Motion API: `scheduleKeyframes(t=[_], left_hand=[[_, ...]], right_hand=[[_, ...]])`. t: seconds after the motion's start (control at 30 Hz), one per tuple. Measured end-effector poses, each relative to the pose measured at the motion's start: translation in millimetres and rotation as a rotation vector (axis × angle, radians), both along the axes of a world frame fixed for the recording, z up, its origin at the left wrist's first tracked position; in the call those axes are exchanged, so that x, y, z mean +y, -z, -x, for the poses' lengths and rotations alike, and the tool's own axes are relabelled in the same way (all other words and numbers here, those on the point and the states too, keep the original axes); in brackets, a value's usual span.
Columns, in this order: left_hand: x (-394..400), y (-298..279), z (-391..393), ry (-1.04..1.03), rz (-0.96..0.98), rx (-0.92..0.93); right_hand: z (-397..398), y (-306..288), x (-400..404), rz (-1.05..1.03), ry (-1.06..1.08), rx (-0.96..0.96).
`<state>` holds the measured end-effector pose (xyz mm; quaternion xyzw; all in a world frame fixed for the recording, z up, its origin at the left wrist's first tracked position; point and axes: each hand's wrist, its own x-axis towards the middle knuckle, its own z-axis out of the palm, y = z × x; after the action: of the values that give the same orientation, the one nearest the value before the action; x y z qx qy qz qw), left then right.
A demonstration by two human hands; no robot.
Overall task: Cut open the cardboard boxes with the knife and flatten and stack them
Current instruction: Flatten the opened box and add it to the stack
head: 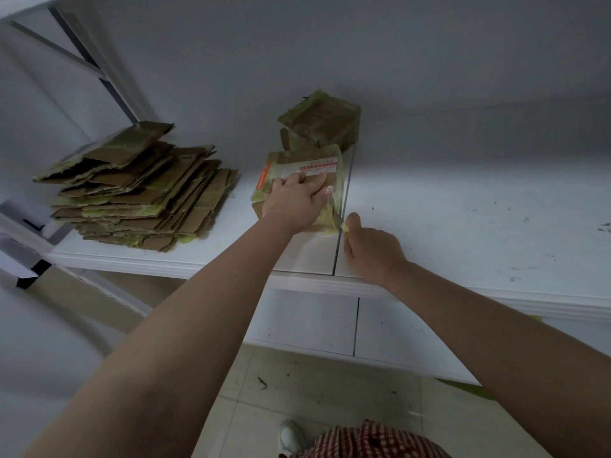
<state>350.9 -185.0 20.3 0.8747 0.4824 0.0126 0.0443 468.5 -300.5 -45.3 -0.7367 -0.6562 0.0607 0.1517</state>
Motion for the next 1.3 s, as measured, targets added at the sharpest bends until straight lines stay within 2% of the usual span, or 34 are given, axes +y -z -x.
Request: scheduleKeyframes(t=[0.27,0.4,0.5,0.63,0.67,0.73,0.9,1.03,1.3], left_hand=[[-8,-8,0,-0.025,0.053,-0.083],[-15,-10,-7,-0.076,0.011,-0.090],[-12,-10,-5,-0.041,0.058,-0.151],[-7,-20,28,0.050,0.200,-0.274],[-3,-21,41,0.054,0.237,-0.288],[4,-19,64,0.068,0.256,-0.313],[5,1,79,0.129,0.184,-0.319],[7,11,79,0.143,0.088,-0.332],[12,17,81,0.168,0.063,-0.361]], right_hand=[[-2,-5,1,0.140,-0.040,-0.046],[-4,-7,0,0.157,-0.037,-0.013],[-16,-6,-7,0.122,-0.025,0.138],[-32,-4,-15,-0.020,0.058,0.581],[-32,-4,-15,-0.038,0.072,0.581],[-33,-1,-13,-0.055,0.084,0.424],[-35,-2,-2,-0.095,0.082,0.190],[-32,-4,9,-0.111,0.032,0.138],[-39,0,18,-0.119,-0.032,0.069]])
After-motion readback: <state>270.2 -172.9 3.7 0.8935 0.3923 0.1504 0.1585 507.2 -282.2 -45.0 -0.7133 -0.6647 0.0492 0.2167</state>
